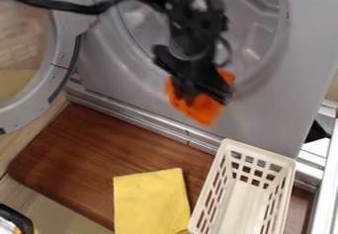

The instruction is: Put the orange cloth in the white cloth

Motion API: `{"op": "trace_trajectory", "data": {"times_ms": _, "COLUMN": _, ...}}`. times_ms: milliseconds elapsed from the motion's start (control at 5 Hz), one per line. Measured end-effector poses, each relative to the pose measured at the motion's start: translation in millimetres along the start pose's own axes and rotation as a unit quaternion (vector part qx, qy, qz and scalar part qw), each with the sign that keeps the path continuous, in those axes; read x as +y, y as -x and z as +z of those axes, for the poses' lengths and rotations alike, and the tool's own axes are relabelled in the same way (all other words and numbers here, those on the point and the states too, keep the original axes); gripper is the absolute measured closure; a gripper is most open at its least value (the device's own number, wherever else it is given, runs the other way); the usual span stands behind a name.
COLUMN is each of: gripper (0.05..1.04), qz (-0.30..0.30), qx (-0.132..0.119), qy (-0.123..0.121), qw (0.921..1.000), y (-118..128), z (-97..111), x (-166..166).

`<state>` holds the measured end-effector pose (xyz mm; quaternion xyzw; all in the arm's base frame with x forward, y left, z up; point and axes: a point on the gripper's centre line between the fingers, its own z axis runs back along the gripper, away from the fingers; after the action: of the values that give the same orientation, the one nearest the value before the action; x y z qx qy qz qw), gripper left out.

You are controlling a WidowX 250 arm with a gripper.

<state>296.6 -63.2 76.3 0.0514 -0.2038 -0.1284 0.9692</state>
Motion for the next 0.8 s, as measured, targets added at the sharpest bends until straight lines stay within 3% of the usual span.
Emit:
{"op": "trace_trajectory", "data": {"times_ms": 400, "gripper": 1.011, "qz": -0.071, "qx": 0.008, "qy": 0.037, "qw": 0.9967, "y": -11, "z": -19, "x": -68}}
{"op": "trace_trajectory", "data": {"times_ms": 800, "gripper": 1.011, "qz": -0.094, "qx": 0.040, "qy": 0.060, "qw": 0.9929, "y": 15, "z": -33, "x": -99}}
